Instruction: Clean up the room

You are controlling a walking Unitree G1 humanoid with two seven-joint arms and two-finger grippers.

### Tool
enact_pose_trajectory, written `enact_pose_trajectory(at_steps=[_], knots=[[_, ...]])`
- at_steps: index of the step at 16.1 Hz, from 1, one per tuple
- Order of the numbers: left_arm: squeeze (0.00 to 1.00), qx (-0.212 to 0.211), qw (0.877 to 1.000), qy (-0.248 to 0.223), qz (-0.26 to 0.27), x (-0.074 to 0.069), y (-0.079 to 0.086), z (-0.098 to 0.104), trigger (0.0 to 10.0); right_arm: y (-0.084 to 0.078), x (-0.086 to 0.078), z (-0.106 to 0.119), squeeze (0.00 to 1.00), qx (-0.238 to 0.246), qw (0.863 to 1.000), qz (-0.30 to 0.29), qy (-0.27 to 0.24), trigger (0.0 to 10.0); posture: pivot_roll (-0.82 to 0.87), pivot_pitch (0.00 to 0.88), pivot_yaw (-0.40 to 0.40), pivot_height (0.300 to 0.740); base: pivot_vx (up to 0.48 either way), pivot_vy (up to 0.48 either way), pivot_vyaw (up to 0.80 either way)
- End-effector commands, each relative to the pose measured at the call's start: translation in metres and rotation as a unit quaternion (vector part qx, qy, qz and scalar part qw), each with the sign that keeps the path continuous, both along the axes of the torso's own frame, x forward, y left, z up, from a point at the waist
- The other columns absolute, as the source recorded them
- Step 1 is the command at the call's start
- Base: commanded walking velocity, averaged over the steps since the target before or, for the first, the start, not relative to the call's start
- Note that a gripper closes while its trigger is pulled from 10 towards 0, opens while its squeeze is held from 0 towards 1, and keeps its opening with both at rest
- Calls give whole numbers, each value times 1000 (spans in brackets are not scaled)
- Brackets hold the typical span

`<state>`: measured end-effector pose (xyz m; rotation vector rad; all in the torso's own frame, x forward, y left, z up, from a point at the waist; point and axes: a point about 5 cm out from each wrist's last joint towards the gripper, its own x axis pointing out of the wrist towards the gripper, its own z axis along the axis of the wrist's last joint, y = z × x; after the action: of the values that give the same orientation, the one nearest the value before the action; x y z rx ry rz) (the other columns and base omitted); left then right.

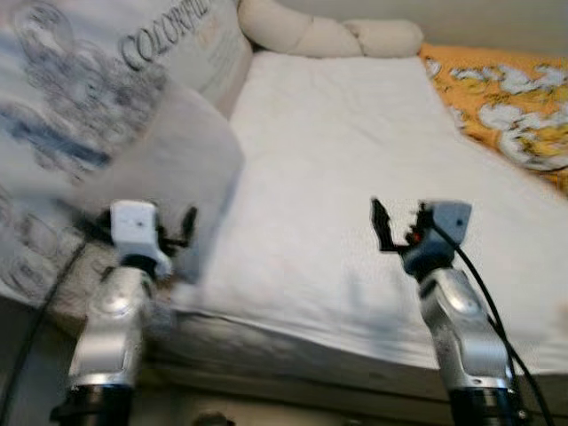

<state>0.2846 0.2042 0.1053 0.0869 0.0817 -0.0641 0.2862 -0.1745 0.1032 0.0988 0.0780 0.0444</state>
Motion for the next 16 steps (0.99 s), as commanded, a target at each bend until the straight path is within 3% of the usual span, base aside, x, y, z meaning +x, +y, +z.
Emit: enact_pose_trajectory(at_steps=[1,7,11,16], knots=[[976,17,1000,2,15,2,6,1,10000,5,3,2,0,-1,1000,4,-5,10000,64,0,-16,740,0,-480,0],[976,27,1000,3,9,15,5,4,10000,4,15,-3,0,-4,1000,-19,13,10000,79,0,-14,740,0,-480,0],[973,26,1000,-2,8,15,2,7,10000,12,11,-6,0,-1,1000,-5,13,10000,64,0,1,740,0,-480,0],[973,30,1000,-4,7,14,5,14,10000,10,10,-13,0,12,999,-33,23,10000,93,0,19,740,0,-480,0]])
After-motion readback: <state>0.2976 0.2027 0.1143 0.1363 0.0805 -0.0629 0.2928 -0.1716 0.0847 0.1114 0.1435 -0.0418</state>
